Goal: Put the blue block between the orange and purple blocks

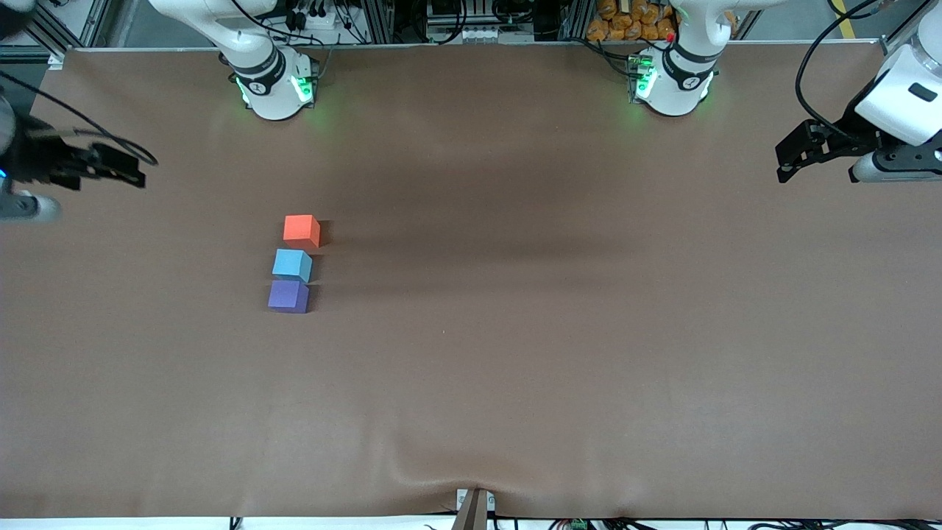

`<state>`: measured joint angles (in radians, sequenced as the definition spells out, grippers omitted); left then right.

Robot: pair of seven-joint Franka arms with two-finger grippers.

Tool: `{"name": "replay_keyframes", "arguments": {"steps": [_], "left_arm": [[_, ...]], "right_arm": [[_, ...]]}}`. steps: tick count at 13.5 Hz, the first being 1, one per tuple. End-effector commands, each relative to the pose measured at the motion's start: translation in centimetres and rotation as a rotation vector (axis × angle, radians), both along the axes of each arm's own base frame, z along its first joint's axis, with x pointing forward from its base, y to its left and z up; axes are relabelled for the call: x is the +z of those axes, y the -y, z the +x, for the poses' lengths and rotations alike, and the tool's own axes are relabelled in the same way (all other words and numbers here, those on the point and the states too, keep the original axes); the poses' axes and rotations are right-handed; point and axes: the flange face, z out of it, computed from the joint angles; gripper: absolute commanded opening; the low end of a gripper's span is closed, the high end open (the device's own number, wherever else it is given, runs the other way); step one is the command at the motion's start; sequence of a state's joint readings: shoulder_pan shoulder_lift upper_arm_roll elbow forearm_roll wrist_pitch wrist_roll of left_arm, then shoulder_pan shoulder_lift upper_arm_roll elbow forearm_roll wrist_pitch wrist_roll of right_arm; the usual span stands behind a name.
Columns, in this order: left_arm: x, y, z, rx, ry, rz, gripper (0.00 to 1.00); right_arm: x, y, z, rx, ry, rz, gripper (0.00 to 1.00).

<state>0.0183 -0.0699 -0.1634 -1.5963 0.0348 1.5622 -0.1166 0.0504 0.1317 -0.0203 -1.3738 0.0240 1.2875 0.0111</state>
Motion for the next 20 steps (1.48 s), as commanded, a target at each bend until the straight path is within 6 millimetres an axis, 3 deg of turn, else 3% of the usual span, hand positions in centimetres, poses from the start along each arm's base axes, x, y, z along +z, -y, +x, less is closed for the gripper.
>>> {"name": "replay_keyframes", "arguments": {"steps": [1,6,10,14,20], "left_arm": [[0.3,0.0,0.3,-0.003,-0.001,-0.002,1.0],[0.9,0.4,-0.1,-0.013,0.008,-0.002,1.0],[1.2,1.1,-1.8,-0.007,0.002,0.007,1.0],[1.7,1.0,-3.4,-0.004,0.012,0.016,1.0],[3.0,0.8,-2.3,-0.013,0.039,0.005,1.0]], "right_arm": [[1.7,-0.1,-0.7,0.014,0.022,-0.007,1.0],[1.6,-0.1,-0.9,-0.002,0.025,-0.008,1.0],[1.2,-0.2,-1.1,0.0,0.045,-0.006,1.0],[-0.2,0.0,-3.8,-0.002,0.153,0.002,1.0],[0.5,0.3,-3.9,-0.005,0.141,0.002,1.0]]}}
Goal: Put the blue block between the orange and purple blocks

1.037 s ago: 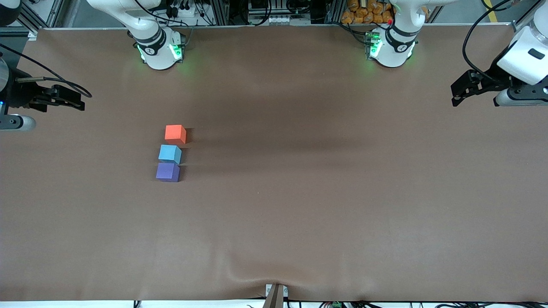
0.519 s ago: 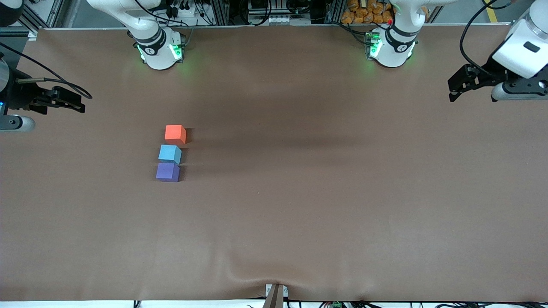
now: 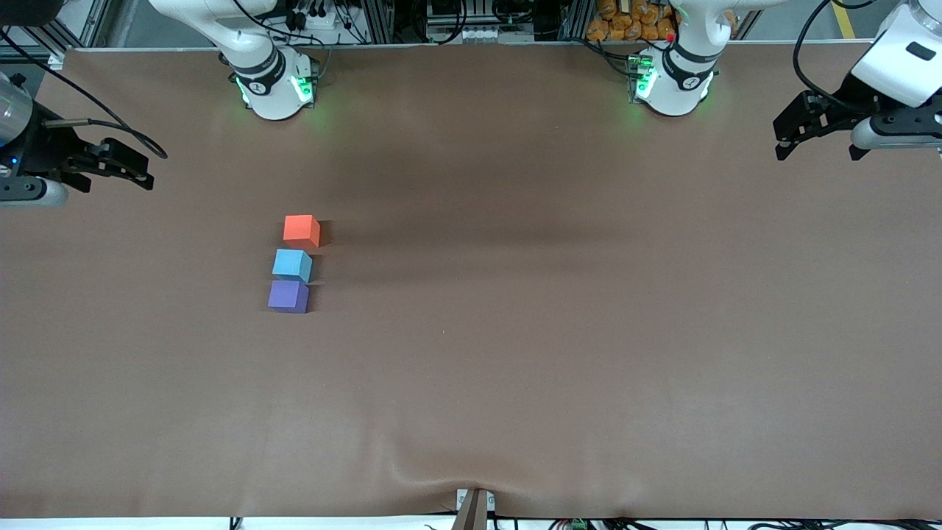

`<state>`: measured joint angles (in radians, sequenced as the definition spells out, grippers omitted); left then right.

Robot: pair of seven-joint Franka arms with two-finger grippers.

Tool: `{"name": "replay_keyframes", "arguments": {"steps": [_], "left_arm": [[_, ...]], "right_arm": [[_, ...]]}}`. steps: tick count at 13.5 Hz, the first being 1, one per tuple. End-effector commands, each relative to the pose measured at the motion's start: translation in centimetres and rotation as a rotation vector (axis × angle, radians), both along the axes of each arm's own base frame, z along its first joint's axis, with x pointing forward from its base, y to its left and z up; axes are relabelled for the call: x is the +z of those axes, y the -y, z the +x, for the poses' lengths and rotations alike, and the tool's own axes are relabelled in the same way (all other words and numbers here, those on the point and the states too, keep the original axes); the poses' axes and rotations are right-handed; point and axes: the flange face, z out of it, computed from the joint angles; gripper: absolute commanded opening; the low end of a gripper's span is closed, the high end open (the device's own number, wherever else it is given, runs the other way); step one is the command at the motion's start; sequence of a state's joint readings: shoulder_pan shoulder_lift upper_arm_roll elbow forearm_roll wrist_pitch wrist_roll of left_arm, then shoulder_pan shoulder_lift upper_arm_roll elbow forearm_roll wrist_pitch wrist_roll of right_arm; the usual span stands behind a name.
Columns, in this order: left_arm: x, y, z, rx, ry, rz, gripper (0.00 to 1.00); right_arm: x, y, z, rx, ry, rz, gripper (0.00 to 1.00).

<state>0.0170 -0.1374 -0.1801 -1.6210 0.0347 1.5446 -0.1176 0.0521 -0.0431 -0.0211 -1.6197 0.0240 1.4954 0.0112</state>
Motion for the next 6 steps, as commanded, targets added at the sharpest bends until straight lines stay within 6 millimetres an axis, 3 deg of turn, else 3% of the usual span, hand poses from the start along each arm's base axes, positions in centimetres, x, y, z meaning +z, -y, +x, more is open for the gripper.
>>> {"name": "replay_keyframes", "arguments": {"steps": [1,6], "left_arm": [[0.86,-0.24,0.22,0.002,0.014,-0.004,1.0],[0.82,-0.24,0.19,0.012,0.005,-0.043,1.0]], "right_arm": [[0.74,0.06,-0.71,0.0,0.005,-0.006,1.0],[0.81,-0.02,-0.7,0.003,0.006,-0.006,1.0]]}}
